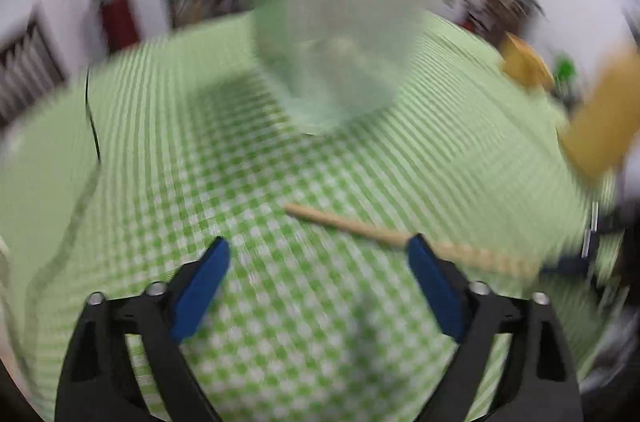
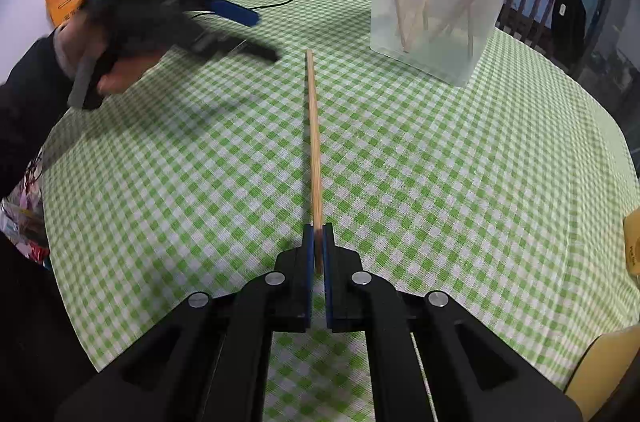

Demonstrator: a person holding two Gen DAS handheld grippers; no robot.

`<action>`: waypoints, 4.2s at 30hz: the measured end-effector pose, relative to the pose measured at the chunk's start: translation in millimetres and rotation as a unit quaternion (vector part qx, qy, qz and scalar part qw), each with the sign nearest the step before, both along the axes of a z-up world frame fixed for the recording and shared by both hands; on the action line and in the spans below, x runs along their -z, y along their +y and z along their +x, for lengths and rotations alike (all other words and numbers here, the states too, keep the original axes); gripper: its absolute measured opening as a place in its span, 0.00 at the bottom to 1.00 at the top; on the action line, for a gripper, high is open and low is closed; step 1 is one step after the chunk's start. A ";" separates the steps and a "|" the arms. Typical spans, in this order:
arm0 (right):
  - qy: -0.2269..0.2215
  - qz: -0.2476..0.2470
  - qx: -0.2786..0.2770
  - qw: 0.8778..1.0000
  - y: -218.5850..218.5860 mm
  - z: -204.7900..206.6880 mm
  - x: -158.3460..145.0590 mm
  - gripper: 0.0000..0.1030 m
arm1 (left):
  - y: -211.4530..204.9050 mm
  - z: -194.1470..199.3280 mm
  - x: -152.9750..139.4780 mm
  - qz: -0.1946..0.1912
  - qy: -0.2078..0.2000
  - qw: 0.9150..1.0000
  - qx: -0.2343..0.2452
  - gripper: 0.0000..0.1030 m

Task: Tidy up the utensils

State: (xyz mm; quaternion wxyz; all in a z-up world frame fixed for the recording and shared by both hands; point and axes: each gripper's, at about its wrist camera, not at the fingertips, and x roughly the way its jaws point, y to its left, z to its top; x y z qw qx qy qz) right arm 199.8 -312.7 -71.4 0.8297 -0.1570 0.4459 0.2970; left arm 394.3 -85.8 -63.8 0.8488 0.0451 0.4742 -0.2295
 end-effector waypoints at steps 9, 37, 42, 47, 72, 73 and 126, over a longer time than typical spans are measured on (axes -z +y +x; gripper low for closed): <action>-0.006 0.008 0.017 1.000 -0.7 12.7 7.2 0.04 | -20.3 22.3 22.4 0.007 0.048 0.997 -0.065 0.20; -0.029 0.002 0.021 0.999 59.4 -5.5 25.3 0.05 | 30.5 -87.1 -14.1 0.008 -0.067 0.998 0.006 0.43; -0.058 0.041 0.022 0.997 43.3 4.8 -21.5 0.05 | 22.0 -107.2 -25.6 0.006 -0.125 0.991 0.044 0.49; -0.091 0.067 0.002 0.994 37.6 9.6 -72.8 0.05 | 3.5 -123.6 -40.5 -0.003 -0.181 0.979 0.091 0.49; -0.134 0.111 0.041 0.984 17.7 18.7 -146.6 0.08 | -50.3 -102.7 -18.3 -0.050 -0.161 0.976 0.134 0.04; -0.142 0.117 0.042 0.982 15.1 17.7 -148.4 0.11 | -49.6 -102.4 -20.0 -0.056 -0.156 0.977 0.132 0.03; -0.225 0.123 0.152 0.955 23.4 203.5 -253.8 0.06 | 41.5 -54.2 -166.8 -0.149 -0.200 0.968 -0.014 0.46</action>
